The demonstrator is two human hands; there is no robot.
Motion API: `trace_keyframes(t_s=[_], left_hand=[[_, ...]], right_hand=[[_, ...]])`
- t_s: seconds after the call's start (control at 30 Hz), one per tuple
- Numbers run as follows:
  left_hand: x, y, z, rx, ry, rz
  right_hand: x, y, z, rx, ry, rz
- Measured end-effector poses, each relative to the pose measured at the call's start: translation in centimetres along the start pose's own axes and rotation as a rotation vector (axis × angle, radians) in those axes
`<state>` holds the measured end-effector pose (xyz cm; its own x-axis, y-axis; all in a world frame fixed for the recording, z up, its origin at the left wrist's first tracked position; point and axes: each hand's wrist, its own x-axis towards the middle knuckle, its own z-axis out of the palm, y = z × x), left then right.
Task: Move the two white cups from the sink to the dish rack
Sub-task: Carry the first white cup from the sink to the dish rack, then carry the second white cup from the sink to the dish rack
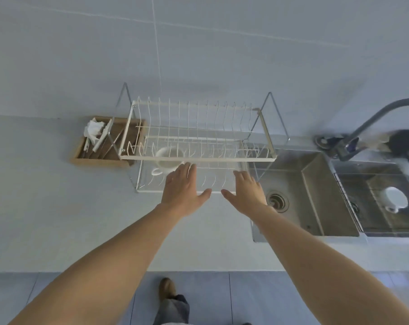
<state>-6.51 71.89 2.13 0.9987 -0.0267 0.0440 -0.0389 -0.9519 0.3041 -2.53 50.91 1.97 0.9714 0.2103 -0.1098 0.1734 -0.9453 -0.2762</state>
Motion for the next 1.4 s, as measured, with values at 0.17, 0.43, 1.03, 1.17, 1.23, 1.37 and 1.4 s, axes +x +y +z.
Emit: trace_keyframes(t_s=[0.17,0.43,1.03,1.17,1.23,1.37,1.4], left_hand=[[-1.3,8.5,2.2,0.057,-0.080,0.099],[-4.7,24.8,6.6,0.136,-0.176,0.267],[-2.0,54.6,13.8,0.130,-0.199,0.630],[1.7,58.6,16.5,0.127,-0.216,0.644],[4.1,60.2,18.5,0.118,-0.231,0.632],[9.8,63.1,21.6,0.084,-0.241,0.595],[13.5,64.7,23.4,0.066,-0.256,0.550]], right_hand=[[-6.2,7.5,-2.4,-0.022,0.025,0.084],[-17.4,22.1,-6.7,-0.091,0.100,0.179],[-28.8,47.9,-16.1,-0.146,0.243,0.499],[-26.6,52.9,-16.9,-0.160,0.229,0.513],[-24.8,55.6,-16.9,-0.168,0.221,0.498],[-19.6,60.9,-18.5,-0.183,0.166,0.443],[-15.7,64.2,-19.3,-0.173,0.117,0.428]])
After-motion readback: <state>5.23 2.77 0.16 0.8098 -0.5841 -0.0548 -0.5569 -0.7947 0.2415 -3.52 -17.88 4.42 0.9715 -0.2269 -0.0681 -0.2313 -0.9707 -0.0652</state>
